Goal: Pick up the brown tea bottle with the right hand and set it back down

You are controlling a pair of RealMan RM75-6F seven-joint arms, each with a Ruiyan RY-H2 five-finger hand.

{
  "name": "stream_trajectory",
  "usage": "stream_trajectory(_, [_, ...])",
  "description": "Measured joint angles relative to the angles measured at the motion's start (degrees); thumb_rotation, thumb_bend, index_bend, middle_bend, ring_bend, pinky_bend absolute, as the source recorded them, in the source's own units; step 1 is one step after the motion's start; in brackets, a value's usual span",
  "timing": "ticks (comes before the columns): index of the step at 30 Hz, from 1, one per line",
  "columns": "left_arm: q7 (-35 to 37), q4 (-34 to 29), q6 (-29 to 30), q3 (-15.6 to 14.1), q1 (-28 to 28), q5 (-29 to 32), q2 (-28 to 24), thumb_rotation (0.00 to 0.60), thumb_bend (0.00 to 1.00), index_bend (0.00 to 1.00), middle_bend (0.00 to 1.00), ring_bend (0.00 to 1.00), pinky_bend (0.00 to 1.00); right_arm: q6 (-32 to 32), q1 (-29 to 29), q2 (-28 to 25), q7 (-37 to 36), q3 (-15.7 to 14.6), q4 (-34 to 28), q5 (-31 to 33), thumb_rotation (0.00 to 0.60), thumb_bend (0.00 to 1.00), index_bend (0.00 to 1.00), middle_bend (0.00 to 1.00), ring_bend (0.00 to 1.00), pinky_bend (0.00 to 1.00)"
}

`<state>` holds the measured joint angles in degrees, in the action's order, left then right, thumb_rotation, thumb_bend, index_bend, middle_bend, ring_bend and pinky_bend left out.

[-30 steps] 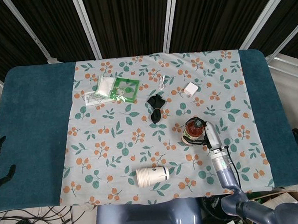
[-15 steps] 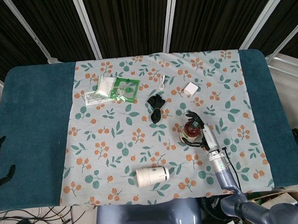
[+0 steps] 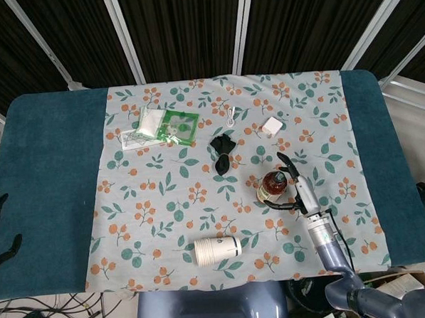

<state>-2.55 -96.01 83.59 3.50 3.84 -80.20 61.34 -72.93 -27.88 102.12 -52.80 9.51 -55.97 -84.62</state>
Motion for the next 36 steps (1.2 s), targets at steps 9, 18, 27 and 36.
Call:
stream_trajectory(9, [0.4,-0.8,0.3,-0.1,-0.1,-0.6,-0.2,0.600,0.37,0.04,0.00,0.00,0.00,-3.6,4.3,-16.7,4.3,-2.1,-14.6,-2.1,0.600,0.13,0.00,0.08,0.15,0.14])
stream_trajectory(18, [0.0,-1.0,1.3,0.0,-0.4,-0.9,-0.3,0.600,0.37,0.04,0.00,0.00,0.00,-6.9,9.2,-34.2,15.9,-4.4,-25.0,-3.1,0.600,0.19,0.00,0.05,0.11,0.14])
stream_trajectory(27, [-0.1,-0.8,1.6,0.0,-0.5,-0.9,-0.2,0.600,0.37,0.04,0.00,0.00,0.00,-14.5,15.0,-36.4,45.8,-5.0,-27.9,-1.7,0.600,0.19,0.00,0.05,0.11,0.14])
stream_trajectory(36, [0.3,-0.5,1.9,0.1,-0.7,-1.2,-0.2,0.600,0.37,0.04,0.00,0.00,0.00,-20.8,22.0,-33.9,61.6,-8.4,-30.6,-2.1,0.600,0.19,0.00,0.05,0.10,0.14])
